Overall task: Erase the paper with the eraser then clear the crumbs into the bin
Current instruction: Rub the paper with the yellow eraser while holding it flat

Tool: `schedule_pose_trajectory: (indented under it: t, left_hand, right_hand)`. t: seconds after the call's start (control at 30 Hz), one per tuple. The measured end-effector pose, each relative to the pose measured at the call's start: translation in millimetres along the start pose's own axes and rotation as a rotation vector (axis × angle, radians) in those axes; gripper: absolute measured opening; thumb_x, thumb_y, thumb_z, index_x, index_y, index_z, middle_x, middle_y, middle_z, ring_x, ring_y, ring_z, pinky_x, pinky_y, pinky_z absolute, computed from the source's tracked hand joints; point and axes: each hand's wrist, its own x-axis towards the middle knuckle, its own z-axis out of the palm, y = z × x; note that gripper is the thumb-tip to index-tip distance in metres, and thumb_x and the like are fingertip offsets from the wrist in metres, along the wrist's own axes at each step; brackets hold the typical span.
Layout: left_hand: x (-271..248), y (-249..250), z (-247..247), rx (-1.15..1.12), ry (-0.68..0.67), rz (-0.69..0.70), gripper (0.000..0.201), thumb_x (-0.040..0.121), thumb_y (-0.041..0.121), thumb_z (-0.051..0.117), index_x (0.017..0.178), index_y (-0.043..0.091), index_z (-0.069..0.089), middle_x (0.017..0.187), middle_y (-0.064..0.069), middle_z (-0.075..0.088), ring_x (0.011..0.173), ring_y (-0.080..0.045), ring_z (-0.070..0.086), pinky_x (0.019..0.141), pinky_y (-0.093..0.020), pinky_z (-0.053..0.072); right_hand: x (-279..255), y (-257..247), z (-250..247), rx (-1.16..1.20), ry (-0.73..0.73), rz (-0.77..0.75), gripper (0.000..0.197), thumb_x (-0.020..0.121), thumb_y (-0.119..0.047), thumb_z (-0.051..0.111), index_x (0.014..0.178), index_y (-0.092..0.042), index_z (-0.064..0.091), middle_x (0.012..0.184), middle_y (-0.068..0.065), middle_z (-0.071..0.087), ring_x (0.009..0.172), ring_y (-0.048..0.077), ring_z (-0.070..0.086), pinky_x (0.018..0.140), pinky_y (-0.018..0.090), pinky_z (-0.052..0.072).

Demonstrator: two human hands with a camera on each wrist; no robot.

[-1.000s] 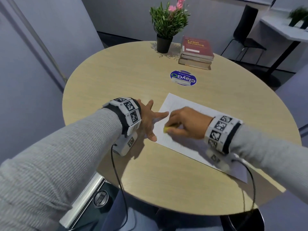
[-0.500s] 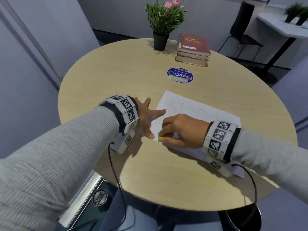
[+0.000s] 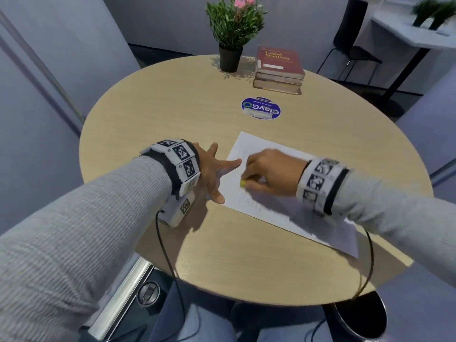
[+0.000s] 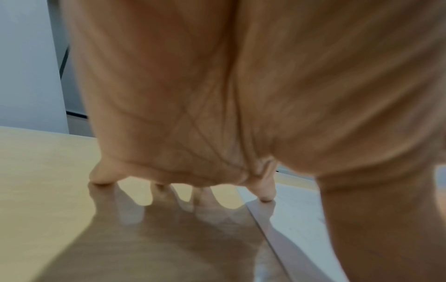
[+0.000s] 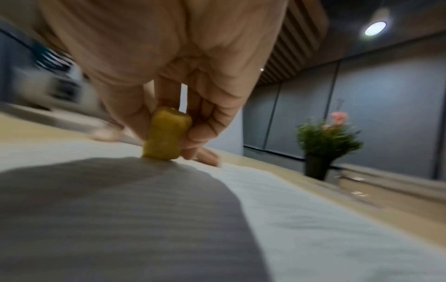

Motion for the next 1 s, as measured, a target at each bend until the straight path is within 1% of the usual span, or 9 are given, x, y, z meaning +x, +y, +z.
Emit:
schedule_pose_trajectory:
  t: [0.1, 0.2, 0.3, 0.37, 0.5, 0.7, 0.73, 0.83, 1.0]
  left_hand:
    - [-1, 0, 0, -0.020, 0.011, -0.025, 0.117, 0.062, 0.074, 0.068, 0.137, 0.058, -0.021, 0.155, -0.016, -0.024, 0.135, -0.049, -0.028, 0.109, -0.063, -0.002]
    - [0, 3, 1, 0.017, 0.011, -0.003, 0.126, 0.043, 0.090, 0.061, 0.130, 0.064, -0.026, 0.159, -0.017, -0.001, 0.137, -0.046, -0.027, 0.109, -0.067, -0.001]
    - [-7, 4, -1, -0.024, 0.008, -0.029, 0.117, 0.064, 0.073, 0.068, 0.137, 0.058, -0.021, 0.152, -0.018, -0.030, 0.136, -0.047, -0.027, 0.109, -0.063, 0.001]
    - [-9, 4, -1, -0.032, 0.014, -0.009, 0.115, 0.067, 0.069, 0.069, 0.138, 0.056, -0.020, 0.152, -0.018, -0.030, 0.135, -0.046, -0.030, 0.111, -0.061, 0.000]
    - [-16, 9, -3, -0.026, 0.013, 0.014, 0.115, 0.067, 0.071, 0.067, 0.139, 0.056, -0.021, 0.152, -0.021, -0.027, 0.135, -0.045, -0.028, 0.109, -0.064, 0.002]
    - [-29, 13, -3, 0.019, 0.052, 0.003, 0.164, -0.002, 0.099, 0.034, 0.148, 0.047, -0.007, 0.156, -0.017, -0.022, 0.142, -0.045, -0.012, 0.109, -0.062, 0.010]
    - [-32, 15, -4, 0.039, 0.053, 0.006, 0.163, 0.001, 0.100, 0.038, 0.149, 0.045, -0.004, 0.157, -0.017, -0.018, 0.143, -0.044, -0.007, 0.109, -0.060, 0.013]
    - [-34, 16, -4, 0.016, 0.077, 0.048, 0.110, 0.068, 0.069, 0.068, 0.148, 0.047, -0.006, 0.157, -0.019, -0.016, 0.141, -0.047, -0.007, 0.108, -0.059, 0.015]
    - [-32, 14, -6, 0.044, 0.034, 0.007, 0.106, 0.072, 0.064, 0.068, 0.143, 0.056, -0.011, 0.156, -0.016, -0.023, 0.140, -0.051, -0.011, 0.108, -0.065, 0.010]
  right_hand:
    - [-11, -25, 11, 0.027, -0.093, -0.156, 0.029, 0.087, -0.032, 0.051, 0.084, -0.013, 0.073, 0.078, 0.005, 0.064, 0.065, 0.022, 0.059, 0.064, 0.032, 0.049]
    - [-1, -3, -4, 0.001, -0.038, 0.003, 0.025, 0.088, -0.032, 0.056, 0.088, -0.014, 0.074, 0.081, 0.007, 0.066, 0.071, 0.024, 0.061, 0.068, 0.037, 0.051]
    - [-5, -12, 3, -0.002, -0.008, -0.073, 0.026, 0.087, -0.031, 0.055, 0.085, -0.014, 0.074, 0.080, 0.006, 0.064, 0.068, 0.023, 0.060, 0.066, 0.033, 0.050]
    - [-9, -22, 11, 0.036, -0.060, -0.161, 0.027, 0.086, -0.032, 0.053, 0.083, -0.014, 0.074, 0.076, 0.006, 0.063, 0.064, 0.021, 0.058, 0.062, 0.031, 0.048]
    - [6, -5, 1, 0.061, 0.025, -0.037, 0.029, 0.084, -0.034, 0.053, 0.084, -0.016, 0.075, 0.076, 0.005, 0.064, 0.065, 0.021, 0.059, 0.063, 0.038, 0.052]
    - [7, -15, 6, 0.066, 0.001, -0.119, 0.023, 0.086, -0.029, 0.057, 0.085, -0.015, 0.075, 0.080, 0.004, 0.066, 0.067, 0.020, 0.061, 0.062, 0.035, 0.051]
    - [9, -11, 3, 0.054, 0.018, -0.091, 0.020, 0.085, -0.027, 0.059, 0.086, -0.015, 0.075, 0.082, 0.005, 0.067, 0.068, 0.022, 0.062, 0.063, 0.037, 0.052]
    - [10, -18, 11, 0.009, 0.027, -0.152, 0.019, 0.084, -0.025, 0.060, 0.079, -0.014, 0.074, 0.080, 0.005, 0.065, 0.064, 0.022, 0.059, 0.060, 0.033, 0.050]
    - [13, -12, 3, 0.002, 0.006, -0.078, 0.019, 0.086, -0.026, 0.059, 0.087, -0.015, 0.075, 0.084, 0.006, 0.066, 0.071, 0.022, 0.060, 0.066, 0.036, 0.051]
